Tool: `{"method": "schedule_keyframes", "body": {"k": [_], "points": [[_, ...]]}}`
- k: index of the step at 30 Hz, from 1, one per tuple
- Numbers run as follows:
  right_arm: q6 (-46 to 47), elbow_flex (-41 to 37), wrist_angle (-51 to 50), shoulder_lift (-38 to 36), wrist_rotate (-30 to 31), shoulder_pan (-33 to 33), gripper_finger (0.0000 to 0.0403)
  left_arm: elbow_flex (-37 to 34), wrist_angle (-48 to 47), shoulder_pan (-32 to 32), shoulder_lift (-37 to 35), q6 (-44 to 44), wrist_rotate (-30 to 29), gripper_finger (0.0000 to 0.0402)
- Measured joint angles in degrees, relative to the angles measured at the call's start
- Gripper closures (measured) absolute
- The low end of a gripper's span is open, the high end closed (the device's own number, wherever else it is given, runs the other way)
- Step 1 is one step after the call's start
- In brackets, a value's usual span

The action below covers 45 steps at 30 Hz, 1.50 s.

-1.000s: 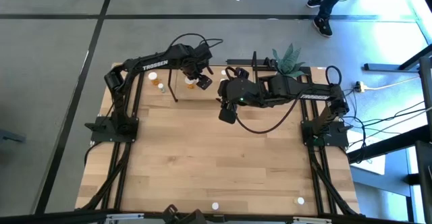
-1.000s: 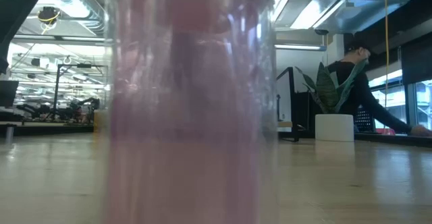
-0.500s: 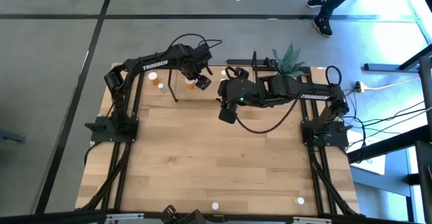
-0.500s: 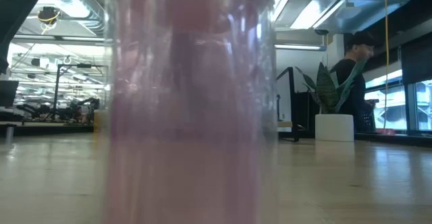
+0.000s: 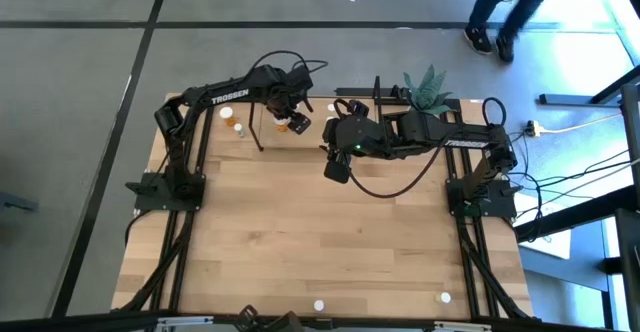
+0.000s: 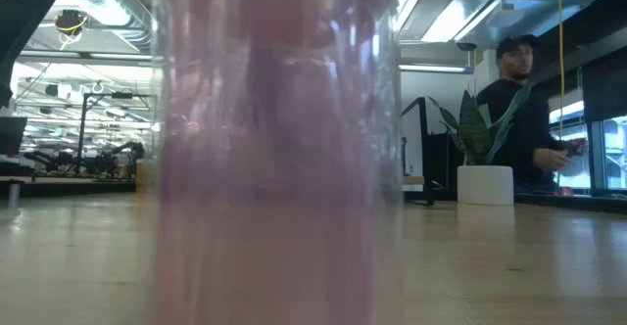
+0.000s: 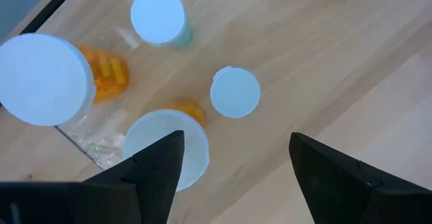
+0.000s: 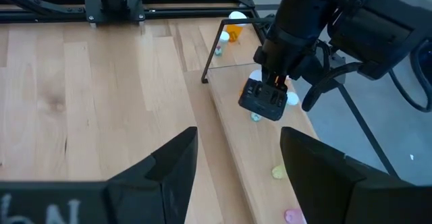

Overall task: Pick and place medicine bottles onto shelf by color
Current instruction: Adjust the orange pill bottle on the shelf

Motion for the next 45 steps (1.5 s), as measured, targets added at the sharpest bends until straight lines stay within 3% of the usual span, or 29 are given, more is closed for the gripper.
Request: {"method": "schedule_keyframes", "body": {"k": [45], "points": [[0.02, 0.0, 0.2, 0.0, 0.0, -0.01, 0.0189, -0.54, -5.79, -0.02, 0.25, -3.3, -2.57, 0.014]]}}
